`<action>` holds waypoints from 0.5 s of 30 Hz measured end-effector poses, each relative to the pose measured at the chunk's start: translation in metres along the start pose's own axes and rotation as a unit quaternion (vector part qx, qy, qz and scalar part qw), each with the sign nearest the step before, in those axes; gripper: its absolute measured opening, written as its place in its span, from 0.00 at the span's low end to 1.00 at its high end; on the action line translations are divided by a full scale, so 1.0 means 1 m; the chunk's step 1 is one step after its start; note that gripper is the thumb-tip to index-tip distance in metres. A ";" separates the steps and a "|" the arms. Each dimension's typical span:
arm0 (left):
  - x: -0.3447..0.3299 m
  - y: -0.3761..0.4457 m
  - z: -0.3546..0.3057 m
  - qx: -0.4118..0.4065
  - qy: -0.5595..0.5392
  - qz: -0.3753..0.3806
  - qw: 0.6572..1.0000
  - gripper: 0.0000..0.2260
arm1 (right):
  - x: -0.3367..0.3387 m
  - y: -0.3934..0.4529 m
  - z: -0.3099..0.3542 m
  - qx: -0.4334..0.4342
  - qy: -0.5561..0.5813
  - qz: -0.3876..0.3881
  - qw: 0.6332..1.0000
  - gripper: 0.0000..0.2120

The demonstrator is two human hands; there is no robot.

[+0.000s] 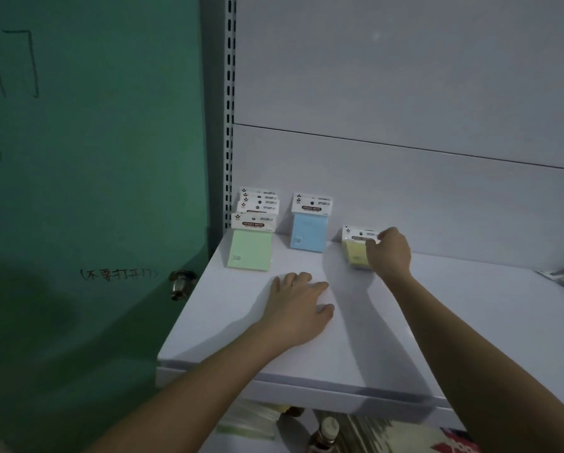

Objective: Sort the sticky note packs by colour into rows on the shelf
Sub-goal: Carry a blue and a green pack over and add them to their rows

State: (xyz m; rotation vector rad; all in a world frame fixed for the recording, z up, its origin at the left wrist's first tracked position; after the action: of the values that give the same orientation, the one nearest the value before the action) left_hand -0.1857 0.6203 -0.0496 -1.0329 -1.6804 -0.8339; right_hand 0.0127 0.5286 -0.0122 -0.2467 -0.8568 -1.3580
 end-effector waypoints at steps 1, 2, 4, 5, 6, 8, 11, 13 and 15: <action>-0.003 0.010 -0.009 0.007 -0.008 -0.005 1.000 0.23 | 0.003 0.007 -0.011 -0.018 -0.020 0.017 0.999 0.11; -0.005 0.021 -0.016 0.016 -0.021 -0.009 1.000 0.23 | 0.004 0.013 -0.020 -0.035 -0.035 0.039 0.998 0.09; -0.008 0.041 -0.028 0.039 -0.065 0.002 0.997 0.23 | 0.003 0.020 -0.031 -0.057 -0.037 0.088 0.994 0.09; -0.009 0.050 -0.034 0.052 -0.093 0.010 0.994 0.23 | 0.002 0.022 -0.034 -0.063 -0.028 0.106 0.992 0.10; -0.009 0.059 -0.039 0.065 -0.123 0.017 0.990 0.23 | 0.001 0.024 -0.037 -0.065 -0.020 0.119 0.991 0.10; -0.006 0.074 -0.050 0.086 -0.177 0.011 0.980 0.19 | -0.002 0.029 -0.041 -0.062 0.000 0.131 0.989 0.09; -0.003 0.100 -0.061 0.115 -0.237 -0.014 0.965 0.15 | -0.007 0.037 -0.044 -0.057 0.032 0.156 0.986 0.11; -0.007 0.115 -0.064 0.139 -0.281 -0.021 0.949 0.15 | -0.010 0.041 -0.045 -0.057 0.047 0.184 0.980 0.12; -0.015 0.126 -0.063 0.157 -0.317 -0.034 0.935 0.15 | -0.013 0.043 -0.049 -0.056 0.065 0.209 0.974 0.11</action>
State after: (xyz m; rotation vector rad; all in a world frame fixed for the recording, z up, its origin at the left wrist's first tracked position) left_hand -0.0445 0.6128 -0.0360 -1.0847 -2.3093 -0.2506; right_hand 0.0716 0.5180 -0.0406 -0.3970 -0.5776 -1.0151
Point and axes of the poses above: each hand's wrist, its own y-axis towards the middle knuckle, its own x-axis out of the back of the hand, z = x × y, the point moved 5 cm from there along y, towards the middle knuckle, and after that the axes turned 5 degrees about x, right-handed, at the moved point
